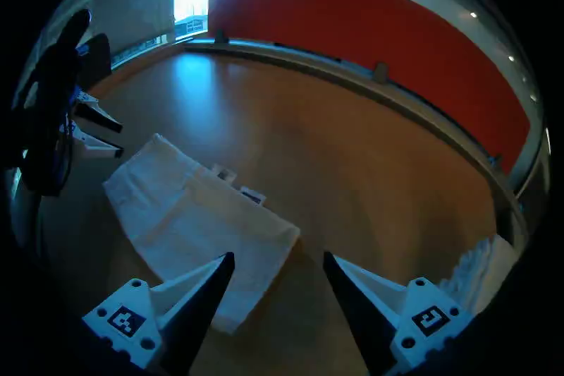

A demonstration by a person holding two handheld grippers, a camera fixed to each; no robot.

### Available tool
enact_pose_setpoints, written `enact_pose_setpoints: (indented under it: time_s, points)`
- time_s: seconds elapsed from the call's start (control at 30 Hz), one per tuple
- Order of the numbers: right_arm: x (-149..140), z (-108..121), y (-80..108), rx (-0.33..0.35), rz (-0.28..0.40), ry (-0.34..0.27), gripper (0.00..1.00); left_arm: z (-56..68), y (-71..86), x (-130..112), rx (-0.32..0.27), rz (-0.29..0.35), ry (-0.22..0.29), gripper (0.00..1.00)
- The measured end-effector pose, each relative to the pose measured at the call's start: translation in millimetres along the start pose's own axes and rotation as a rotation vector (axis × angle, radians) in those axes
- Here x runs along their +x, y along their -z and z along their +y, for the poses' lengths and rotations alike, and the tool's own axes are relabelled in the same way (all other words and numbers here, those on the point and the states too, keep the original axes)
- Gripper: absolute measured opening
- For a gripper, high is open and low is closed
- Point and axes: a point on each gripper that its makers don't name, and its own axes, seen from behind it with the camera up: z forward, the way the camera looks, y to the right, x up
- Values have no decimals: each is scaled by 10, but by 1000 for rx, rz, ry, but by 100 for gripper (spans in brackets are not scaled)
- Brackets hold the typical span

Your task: Fold towel

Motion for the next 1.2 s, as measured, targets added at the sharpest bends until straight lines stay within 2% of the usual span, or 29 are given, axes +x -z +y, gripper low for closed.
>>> enact_pose_setpoints:
  time_s: [0.4,0.6,0.87,1.2]
  points:
    - [-236,-117,280,-3,-6,-12,97,36,277,-331,5,0,56,93]
    - [-320,-153,378,-3,-7,-19,97,56,365,-469,7,-5,86,93]
    - [-341,-202,400,18,-5,-5,97,12,462,-553,28,-1,100,93]
    - [-365,-317,375,67,-14,44,97,-105,717,-737,69,7,146,93]
